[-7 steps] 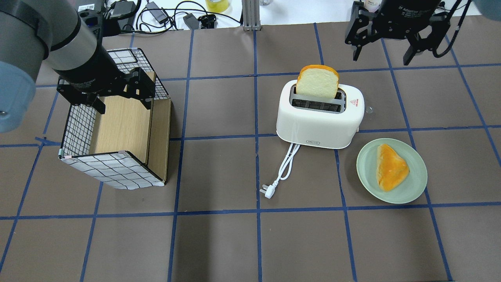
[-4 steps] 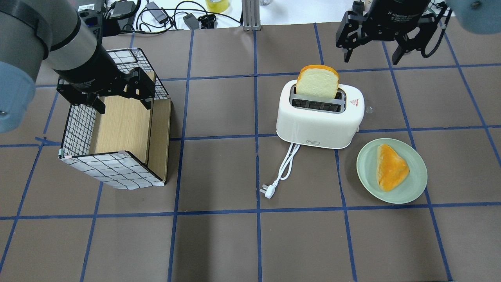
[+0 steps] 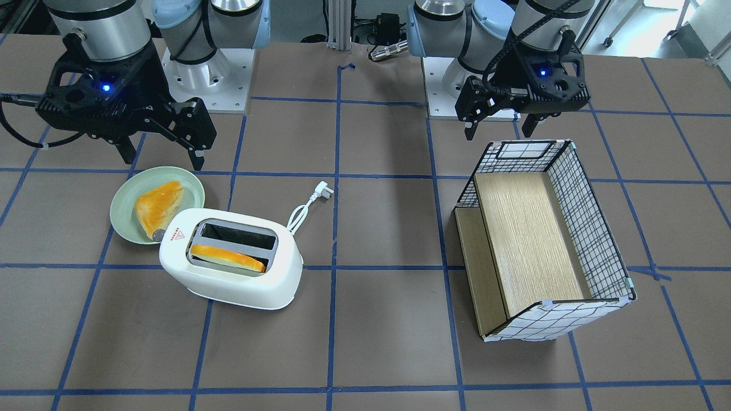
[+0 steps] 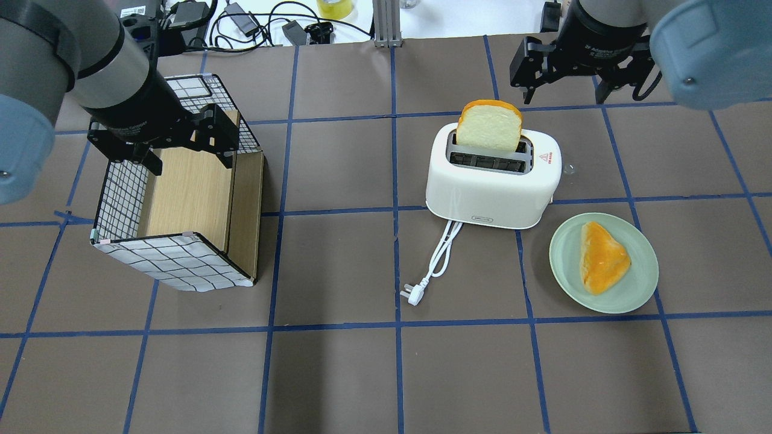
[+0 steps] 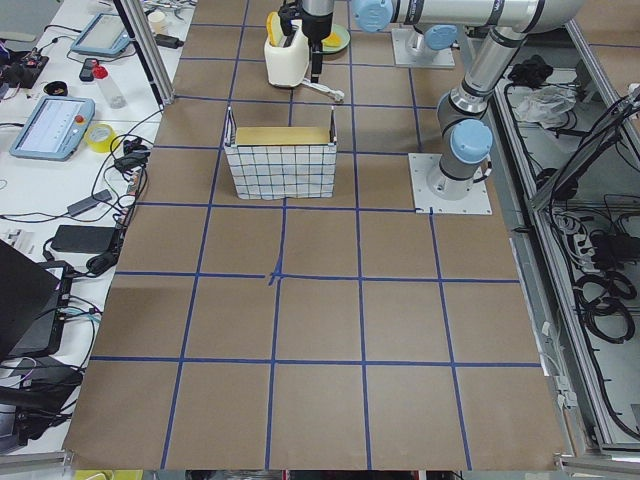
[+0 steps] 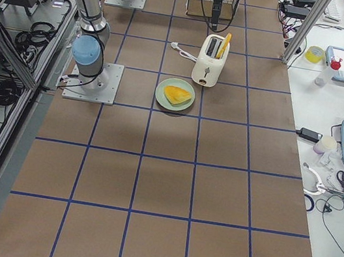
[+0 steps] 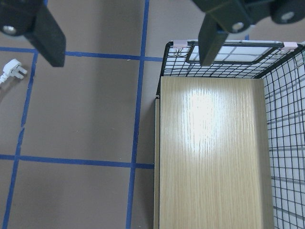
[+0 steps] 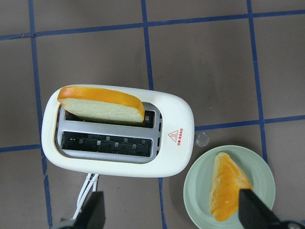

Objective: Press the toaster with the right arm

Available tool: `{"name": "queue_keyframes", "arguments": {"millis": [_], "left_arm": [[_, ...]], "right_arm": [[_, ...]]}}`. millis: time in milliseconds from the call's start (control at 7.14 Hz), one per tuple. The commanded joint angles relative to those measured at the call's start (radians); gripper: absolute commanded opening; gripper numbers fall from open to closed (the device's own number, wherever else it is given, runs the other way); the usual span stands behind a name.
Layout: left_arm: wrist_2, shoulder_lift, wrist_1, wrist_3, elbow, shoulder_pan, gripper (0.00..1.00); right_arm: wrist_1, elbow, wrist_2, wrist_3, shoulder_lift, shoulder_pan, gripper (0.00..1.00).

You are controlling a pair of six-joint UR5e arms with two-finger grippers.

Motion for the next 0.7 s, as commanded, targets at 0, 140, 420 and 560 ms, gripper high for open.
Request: {"name": "queue_keyframes", "arguments": {"millis": [0, 140, 420, 560], "left_arm": [[0.000, 0.001, 0.000, 0.000, 0.000, 0.000, 1.00], [0.000, 0.001, 0.000, 0.000, 0.000, 0.000, 1.00], [0.000, 0.001, 0.000, 0.000, 0.000, 0.000, 1.00], [0.000, 0.001, 0.000, 0.000, 0.000, 0.000, 1.00]], "right_arm": [[0.030, -0.011, -0.018, -0.032, 0.000, -0.060, 1.00], [0.097, -0.034, -0.015, -0.077, -0.001, -0.086, 1.00], [0.114, -0.048, 0.067, -0.031, 0.000, -0.077, 1.00], [0.116, -0.050, 0.069, -0.031, 0.000, -0.077, 1.00]]}}
